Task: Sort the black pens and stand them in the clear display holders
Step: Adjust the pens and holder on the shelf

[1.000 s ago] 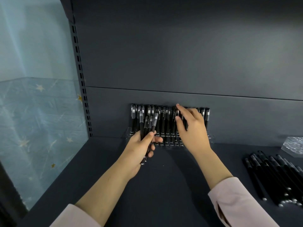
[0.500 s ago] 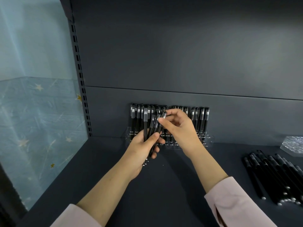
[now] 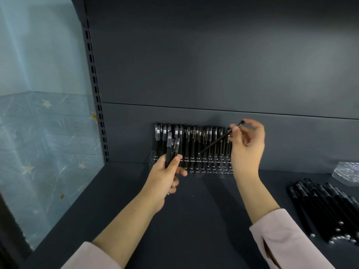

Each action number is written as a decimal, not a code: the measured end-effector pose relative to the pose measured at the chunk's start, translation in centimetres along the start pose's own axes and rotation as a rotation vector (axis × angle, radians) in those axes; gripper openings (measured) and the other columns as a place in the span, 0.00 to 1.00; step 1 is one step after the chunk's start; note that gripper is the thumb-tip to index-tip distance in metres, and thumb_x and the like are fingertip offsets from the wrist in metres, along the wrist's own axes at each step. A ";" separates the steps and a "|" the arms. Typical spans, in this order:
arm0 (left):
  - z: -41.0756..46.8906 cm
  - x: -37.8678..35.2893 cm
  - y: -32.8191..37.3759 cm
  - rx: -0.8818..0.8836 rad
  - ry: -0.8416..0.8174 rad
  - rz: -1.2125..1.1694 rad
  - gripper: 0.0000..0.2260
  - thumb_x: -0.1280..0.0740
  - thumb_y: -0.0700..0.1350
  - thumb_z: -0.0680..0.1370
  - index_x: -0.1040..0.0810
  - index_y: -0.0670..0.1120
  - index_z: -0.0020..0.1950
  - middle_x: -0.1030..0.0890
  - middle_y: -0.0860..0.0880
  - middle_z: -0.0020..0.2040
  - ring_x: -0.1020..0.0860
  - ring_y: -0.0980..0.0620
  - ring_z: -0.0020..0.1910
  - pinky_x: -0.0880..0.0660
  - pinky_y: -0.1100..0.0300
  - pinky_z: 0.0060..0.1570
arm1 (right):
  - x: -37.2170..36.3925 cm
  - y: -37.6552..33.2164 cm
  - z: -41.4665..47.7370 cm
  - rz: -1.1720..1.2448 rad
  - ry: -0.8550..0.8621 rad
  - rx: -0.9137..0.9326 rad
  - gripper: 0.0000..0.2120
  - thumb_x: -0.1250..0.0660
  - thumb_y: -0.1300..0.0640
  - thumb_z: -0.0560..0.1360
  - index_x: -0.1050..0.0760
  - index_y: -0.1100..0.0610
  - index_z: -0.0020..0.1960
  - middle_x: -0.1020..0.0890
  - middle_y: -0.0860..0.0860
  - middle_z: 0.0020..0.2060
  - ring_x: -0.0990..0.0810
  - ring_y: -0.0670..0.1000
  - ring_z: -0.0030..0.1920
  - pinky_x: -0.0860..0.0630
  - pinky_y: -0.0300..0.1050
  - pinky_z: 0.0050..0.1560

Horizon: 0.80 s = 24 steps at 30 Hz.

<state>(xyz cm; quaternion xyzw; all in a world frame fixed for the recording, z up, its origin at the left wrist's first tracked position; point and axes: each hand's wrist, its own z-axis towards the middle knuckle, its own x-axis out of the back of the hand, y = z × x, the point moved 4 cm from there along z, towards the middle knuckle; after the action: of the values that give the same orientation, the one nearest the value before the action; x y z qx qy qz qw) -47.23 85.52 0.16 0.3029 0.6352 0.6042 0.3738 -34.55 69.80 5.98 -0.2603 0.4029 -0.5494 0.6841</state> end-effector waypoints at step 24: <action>0.2 -0.4 -0.5 -0.052 -0.011 -0.036 0.08 0.41 0.50 0.83 0.25 0.49 0.58 0.26 0.53 0.30 0.39 0.57 0.25 0.44 0.64 0.22 | -1.6 2.5 -0.7 -0.712 -0.313 0.472 0.20 0.36 0.61 0.78 0.29 0.56 0.70 0.26 0.51 0.53 0.26 0.54 0.50 0.24 0.49 0.55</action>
<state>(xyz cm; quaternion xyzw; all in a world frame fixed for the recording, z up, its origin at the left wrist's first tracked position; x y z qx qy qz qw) -46.84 85.27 -0.27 0.2849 0.6225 0.6119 0.3961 -33.89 72.01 4.00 -0.2995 0.0439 -0.7813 0.5458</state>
